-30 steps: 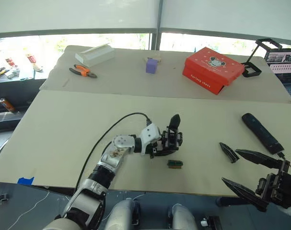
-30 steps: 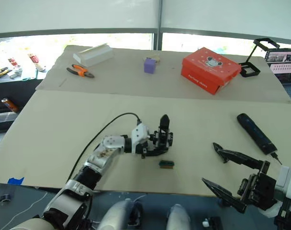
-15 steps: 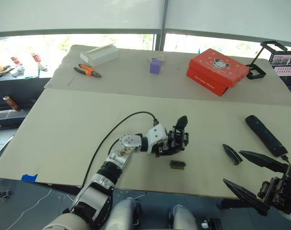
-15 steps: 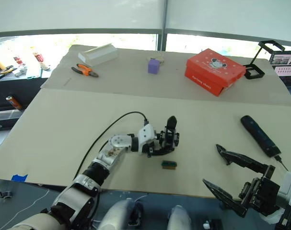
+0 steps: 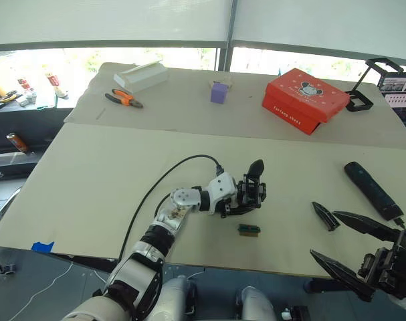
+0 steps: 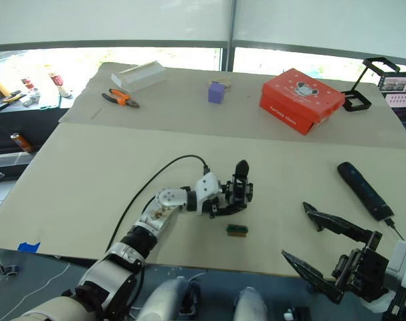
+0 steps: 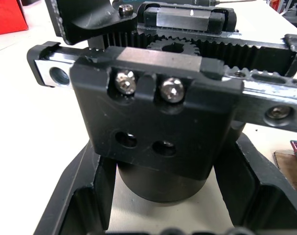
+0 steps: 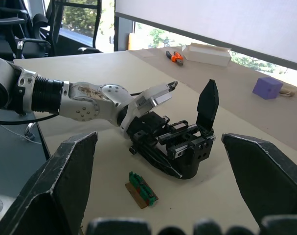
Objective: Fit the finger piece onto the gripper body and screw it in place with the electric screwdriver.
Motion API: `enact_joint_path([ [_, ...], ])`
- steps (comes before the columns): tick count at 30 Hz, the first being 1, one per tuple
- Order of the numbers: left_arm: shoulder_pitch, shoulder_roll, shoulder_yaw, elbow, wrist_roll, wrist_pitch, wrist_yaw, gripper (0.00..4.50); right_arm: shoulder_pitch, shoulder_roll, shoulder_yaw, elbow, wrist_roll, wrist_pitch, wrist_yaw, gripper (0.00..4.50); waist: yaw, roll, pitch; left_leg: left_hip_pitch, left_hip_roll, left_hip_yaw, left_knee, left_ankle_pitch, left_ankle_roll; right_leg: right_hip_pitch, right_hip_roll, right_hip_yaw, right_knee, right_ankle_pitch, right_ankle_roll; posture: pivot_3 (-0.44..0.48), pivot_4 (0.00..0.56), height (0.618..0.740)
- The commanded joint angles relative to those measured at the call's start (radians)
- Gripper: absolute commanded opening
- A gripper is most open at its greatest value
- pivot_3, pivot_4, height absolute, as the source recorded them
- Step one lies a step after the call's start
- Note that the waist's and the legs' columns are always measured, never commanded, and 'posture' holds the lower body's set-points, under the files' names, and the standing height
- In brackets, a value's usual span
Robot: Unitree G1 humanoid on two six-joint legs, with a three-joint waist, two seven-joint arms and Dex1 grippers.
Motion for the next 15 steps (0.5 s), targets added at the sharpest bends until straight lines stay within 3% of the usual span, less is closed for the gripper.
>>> enact_joint_path([
  [1,0.0,-0.024,0.006,-0.012,-0.023,0.028,-0.011,2.33,0.015,-0.016,-0.02,-0.03,0.021,0.003,-0.005,4.5,0.0,0.0,0.0,0.0,0.0,0.0,0.0,0.0,0.0,0.0,0.0,0.0,0.0,0.0,0.0,0.0,0.15,0.74],
  [5,0.007,-0.015,0.016,-0.036,-0.032,0.038,-0.028,4.26,0.025,-0.021,-0.025,-0.032,0.03,0.01,-0.01,4.5,-0.001,0.0,0.0,0.0,0.0,0.0,0.0,0.0,0.0,0.0,0.0,0.0,0.0,0.0,0.0,0.0,0.15,0.74],
  [6,0.011,-0.005,0.013,-0.049,-0.033,0.041,-0.041,4.48,0.032,-0.026,-0.031,-0.035,0.043,0.021,-0.013,4.5,-0.001,0.0,0.0,0.0,0.0,0.0,0.0,0.0,0.0,0.0,0.0,0.0,0.0,0.0,0.0,0.0,0.15,0.74],
  [10,0.032,0.065,0.025,-0.129,-0.056,0.1,-0.094,4.48,0.071,-0.094,-0.093,-0.043,0.138,0.12,-0.037,4.5,-0.008,0.0,0.0,0.0,0.001,0.0,0.0,0.0,0.0,0.0,0.0,0.0,0.0,0.0,0.0,0.0,0.15,0.74],
  [15,0.063,0.197,0.084,-0.216,-0.112,0.121,-0.159,4.48,0.053,-0.255,-0.205,0.007,0.24,0.283,-0.074,4.5,-0.027,0.0,0.0,0.0,0.002,0.0,0.0,0.0,0.0,-0.001,0.001,0.001,0.0,0.0,-0.001,0.0,0.15,0.74],
])
